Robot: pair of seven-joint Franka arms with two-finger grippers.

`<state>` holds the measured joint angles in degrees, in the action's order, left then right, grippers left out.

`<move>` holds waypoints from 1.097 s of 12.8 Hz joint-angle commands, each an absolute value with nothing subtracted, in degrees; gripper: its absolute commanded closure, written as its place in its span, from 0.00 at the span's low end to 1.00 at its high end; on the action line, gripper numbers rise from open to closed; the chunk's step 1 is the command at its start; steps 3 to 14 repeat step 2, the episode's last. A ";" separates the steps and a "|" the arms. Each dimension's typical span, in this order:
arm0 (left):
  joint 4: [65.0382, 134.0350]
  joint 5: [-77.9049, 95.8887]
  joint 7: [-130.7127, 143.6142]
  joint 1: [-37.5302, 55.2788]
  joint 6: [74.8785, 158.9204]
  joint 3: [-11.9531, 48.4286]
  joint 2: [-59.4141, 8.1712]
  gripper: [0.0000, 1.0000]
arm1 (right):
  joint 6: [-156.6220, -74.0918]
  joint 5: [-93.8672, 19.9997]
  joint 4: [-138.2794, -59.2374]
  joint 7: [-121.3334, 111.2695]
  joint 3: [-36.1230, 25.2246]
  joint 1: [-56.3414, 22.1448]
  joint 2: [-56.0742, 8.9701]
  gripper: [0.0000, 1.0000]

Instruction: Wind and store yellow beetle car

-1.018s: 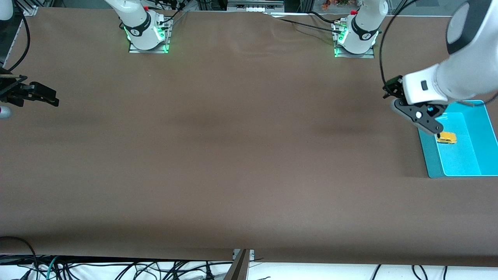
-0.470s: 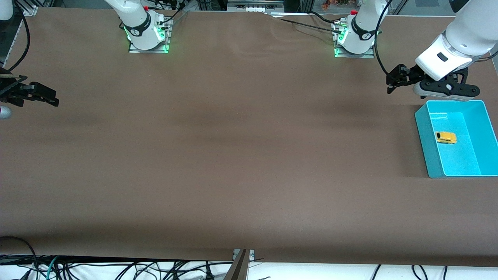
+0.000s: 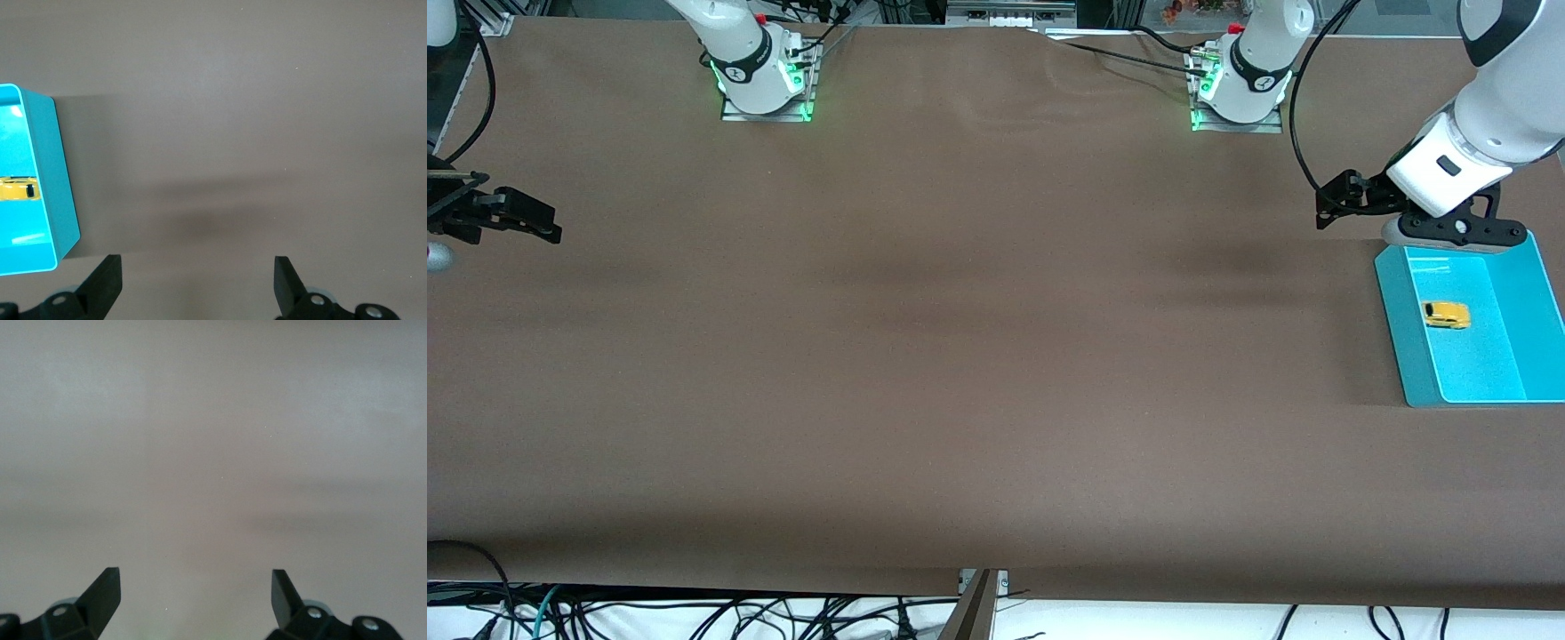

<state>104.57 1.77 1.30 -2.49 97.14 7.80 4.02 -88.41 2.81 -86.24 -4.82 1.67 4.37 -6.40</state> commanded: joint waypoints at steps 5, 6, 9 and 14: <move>101.51 2.81 2.20 -1.76 94.22 7.12 3.34 0.00 | -88.33 2.72 -86.04 -4.75 1.76 4.66 -6.06 0.00; 101.51 2.81 2.20 -1.76 94.22 7.12 3.34 0.00 | -88.33 2.72 -86.04 -4.75 1.76 4.66 -6.06 0.00; 101.51 2.81 2.20 -1.76 94.22 7.12 3.34 0.00 | -88.33 2.72 -86.04 -4.75 1.76 4.66 -6.06 0.00; 101.51 2.81 2.20 -1.76 94.22 7.12 3.34 0.00 | -88.33 2.72 -86.04 -4.75 1.76 4.66 -6.06 0.00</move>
